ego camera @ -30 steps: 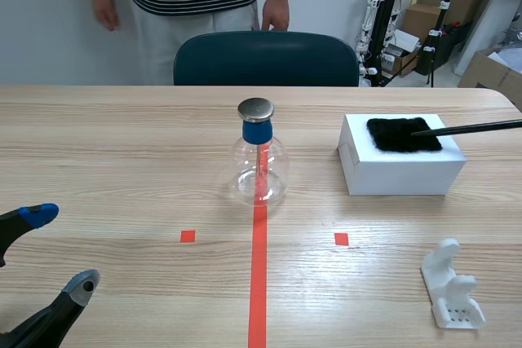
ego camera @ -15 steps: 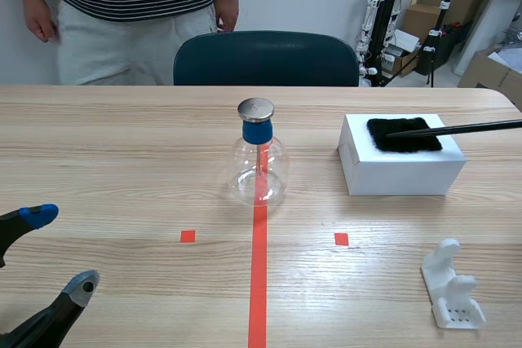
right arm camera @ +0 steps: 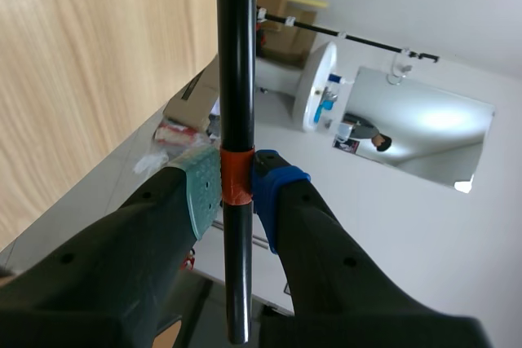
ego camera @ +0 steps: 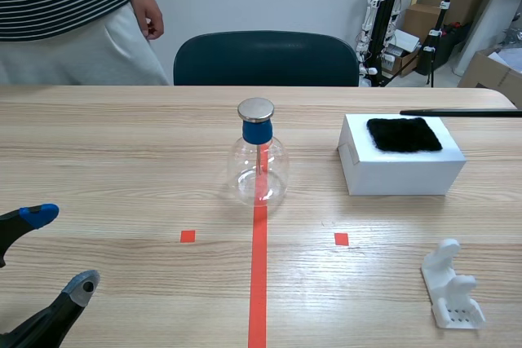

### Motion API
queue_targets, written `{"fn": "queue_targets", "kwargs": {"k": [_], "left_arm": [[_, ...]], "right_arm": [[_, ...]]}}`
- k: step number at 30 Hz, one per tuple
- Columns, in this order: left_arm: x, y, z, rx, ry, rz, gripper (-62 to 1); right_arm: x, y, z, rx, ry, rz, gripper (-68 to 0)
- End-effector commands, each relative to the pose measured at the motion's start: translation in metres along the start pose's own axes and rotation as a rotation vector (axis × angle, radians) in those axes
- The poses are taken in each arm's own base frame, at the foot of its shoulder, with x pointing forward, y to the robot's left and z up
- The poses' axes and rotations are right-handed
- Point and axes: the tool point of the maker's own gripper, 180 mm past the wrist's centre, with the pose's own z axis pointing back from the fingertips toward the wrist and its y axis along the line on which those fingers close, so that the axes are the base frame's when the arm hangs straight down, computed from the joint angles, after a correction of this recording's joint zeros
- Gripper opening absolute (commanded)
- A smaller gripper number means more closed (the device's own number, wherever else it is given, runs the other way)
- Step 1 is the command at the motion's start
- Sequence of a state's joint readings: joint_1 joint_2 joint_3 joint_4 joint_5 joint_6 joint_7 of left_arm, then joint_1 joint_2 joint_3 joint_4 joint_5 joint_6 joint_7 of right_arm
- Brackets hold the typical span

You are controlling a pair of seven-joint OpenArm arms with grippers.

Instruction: Do the electroscope experiment. rub the rod on the fur

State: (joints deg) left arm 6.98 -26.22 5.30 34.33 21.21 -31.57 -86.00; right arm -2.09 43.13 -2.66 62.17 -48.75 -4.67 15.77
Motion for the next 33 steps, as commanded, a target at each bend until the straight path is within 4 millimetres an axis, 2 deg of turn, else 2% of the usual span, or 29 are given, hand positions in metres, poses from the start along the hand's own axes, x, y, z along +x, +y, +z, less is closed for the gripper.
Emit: {"fn": "queue_targets", "kwargs": {"k": [1,7,11,18,20,26,33], "left_arm": [[0.009,0.004,0.001,-0.001,-0.032,-0.013,1.4],[0.009,0.004,0.001,-0.001,-0.033,-0.013,1.4],[0.009,0.004,0.001,-0.001,-0.032,-0.013,1.4],[0.009,0.004,0.001,-0.001,-0.032,-0.013,1.4],[0.009,0.004,0.001,-0.001,-0.032,-0.013,1.4],[0.009,0.004,0.001,-0.001,-0.032,-0.013,1.4],[0.009,0.004,0.001,-0.001,-0.032,-0.013,1.4]], "right_arm": [[-0.006,-0.03,0.005,-0.071,-0.011,0.027,-67.6],[0.021,-0.059,0.028,-0.189,-0.101,-0.047,-67.6],[0.047,-0.064,0.048,-0.209,-0.159,-0.033,-67.6],[0.105,-0.051,0.089,-0.163,-0.271,-0.067,-67.6],[0.118,-0.053,0.103,-0.186,-0.283,-0.106,-67.6],[0.143,-0.066,0.137,-0.282,-0.247,-0.245,-67.6],[0.168,-0.044,0.172,-0.223,-0.248,-0.197,-67.6]]}}
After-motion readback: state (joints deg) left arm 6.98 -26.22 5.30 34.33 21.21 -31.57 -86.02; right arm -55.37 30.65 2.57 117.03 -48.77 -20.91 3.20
